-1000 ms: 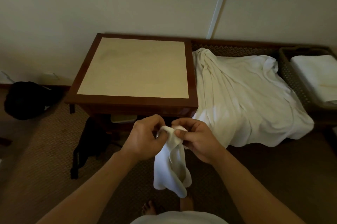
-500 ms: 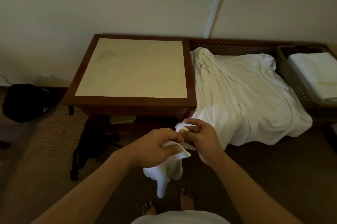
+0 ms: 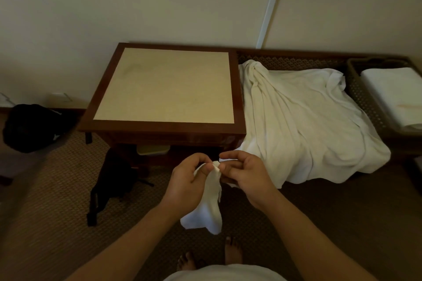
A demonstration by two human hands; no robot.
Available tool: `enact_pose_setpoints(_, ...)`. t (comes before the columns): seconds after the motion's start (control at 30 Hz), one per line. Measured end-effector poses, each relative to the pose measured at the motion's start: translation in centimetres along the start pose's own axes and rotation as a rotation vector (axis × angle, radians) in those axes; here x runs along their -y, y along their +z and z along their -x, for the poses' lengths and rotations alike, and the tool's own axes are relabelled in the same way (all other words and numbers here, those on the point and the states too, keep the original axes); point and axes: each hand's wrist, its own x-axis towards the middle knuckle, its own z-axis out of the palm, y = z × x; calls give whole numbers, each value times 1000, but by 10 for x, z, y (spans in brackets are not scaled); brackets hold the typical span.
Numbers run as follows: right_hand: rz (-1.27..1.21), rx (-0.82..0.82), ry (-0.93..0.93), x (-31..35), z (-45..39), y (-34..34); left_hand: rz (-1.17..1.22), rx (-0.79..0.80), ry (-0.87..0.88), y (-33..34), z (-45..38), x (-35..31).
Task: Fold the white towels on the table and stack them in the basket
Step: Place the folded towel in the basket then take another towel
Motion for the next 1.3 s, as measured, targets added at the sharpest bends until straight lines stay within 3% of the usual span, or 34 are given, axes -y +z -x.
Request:
enact_pose_setpoints(0.17,34,103,-112,4,5,1,129,-95,-102,3,4,-1)
enact_pose_setpoints(0.3,76,72,-163,2,8,9,214,-107,-80,7,8,-9)
enact_pose_setpoints(0.6,183,-18,-274,4,6,7,45,-129,26,7,6,4)
enact_pose_setpoints(0.83,477,102,-406,20,11,-6,-20,152,98,-5,-5,10)
enact_pose_setpoints(1.0,691,111,-505,43,14,-17,-57,244,106,-7,-14,21)
enact_pose_setpoints(1.2,878,141,-579,67,21,-20,54,207,169,15,-10,32)
enact_pose_setpoints(1.3,909,98,-635,72,27,-17,6,49,252,29,-4,29)
